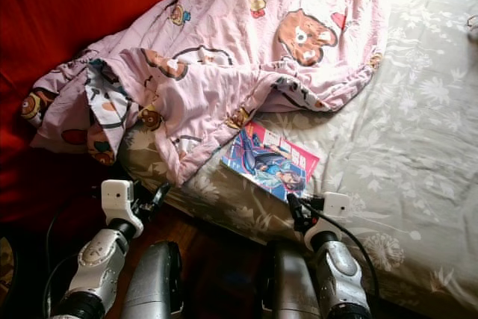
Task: Clean up the room
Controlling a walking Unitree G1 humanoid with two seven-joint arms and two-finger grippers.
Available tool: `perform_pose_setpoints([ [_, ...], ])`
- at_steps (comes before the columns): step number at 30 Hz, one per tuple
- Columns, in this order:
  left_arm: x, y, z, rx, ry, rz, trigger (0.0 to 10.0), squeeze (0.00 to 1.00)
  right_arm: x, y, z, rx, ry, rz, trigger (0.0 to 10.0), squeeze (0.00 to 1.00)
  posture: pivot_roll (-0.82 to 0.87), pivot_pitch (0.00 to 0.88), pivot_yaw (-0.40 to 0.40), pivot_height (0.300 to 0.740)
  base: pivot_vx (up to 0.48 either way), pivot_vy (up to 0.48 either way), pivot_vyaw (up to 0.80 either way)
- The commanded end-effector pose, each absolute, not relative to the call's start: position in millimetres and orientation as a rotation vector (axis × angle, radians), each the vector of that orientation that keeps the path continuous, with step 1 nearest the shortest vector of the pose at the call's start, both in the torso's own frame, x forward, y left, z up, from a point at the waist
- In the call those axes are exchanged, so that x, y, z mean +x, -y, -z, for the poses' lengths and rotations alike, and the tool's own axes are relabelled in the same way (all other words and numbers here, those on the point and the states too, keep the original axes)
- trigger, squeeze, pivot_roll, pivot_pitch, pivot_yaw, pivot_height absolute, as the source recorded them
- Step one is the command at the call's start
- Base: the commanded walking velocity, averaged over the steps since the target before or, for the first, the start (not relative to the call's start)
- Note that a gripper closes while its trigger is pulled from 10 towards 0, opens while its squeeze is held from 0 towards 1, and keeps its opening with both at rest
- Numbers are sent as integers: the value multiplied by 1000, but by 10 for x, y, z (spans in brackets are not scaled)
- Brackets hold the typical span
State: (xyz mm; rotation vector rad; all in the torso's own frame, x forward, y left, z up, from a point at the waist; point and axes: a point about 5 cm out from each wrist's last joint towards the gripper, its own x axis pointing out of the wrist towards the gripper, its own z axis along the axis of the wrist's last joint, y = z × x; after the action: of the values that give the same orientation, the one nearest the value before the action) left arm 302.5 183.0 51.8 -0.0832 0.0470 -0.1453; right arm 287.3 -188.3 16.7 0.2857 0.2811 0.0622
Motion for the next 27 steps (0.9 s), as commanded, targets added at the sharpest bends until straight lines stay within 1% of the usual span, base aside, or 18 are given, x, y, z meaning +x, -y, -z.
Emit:
perform_pose_setpoints([
  [1, 2942, -1868, -417, -75, -91, 131, 10000, 0, 2780, 1921, -62, 296, -327, -33, 10000, 0, 88, 310, -24, 599, 0, 0, 0],
  [3, 2935, -1875, -412, -73, -95, 130, 10000, 0, 2771, 1910, -45, 335, -334, -25, 10000, 0, 89, 312, -24, 599, 0, 0, 0],
  [4, 2933, -1876, -411, -73, -96, 130, 10000, 0, 2766, 1904, -38, 339, -338, -28, 8549, 0, 90, 312, -24, 599, 0, 0, 0],
  [5, 2933, -1876, -411, -73, -96, 130, 10000, 0, 2765, 1902, -36, 338, -339, -31, 8549, 0, 90, 312, -24, 599, 0, 0, 0],
  [6, 2932, -1876, -410, -73, -96, 130, 10000, 0, 2764, 1899, -34, 345, -338, -30, 2706, 0, 92, 314, -24, 599, 0, 0, 0],
  [7, 2931, -1876, -410, -73, -97, 130, 10000, 0, 2762, 1896, -32, 352, -339, -26, 0, 0, 92, 314, -24, 599, 0, 0, 0],
  [13, 2916, -1887, -394, -72, -102, 127, 10000, 0, 2745, 1847, -6, 360, -352, -39, 0, 0, 94, 317, -24, 599, 0, 0, 0],
  [27, 2902, -1891, -374, -71, -112, 125, 10000, 0, 2743, 1851, 4, 364, -361, -39, 0, 0, 98, 316, -22, 599, 0, 0, 0],
])
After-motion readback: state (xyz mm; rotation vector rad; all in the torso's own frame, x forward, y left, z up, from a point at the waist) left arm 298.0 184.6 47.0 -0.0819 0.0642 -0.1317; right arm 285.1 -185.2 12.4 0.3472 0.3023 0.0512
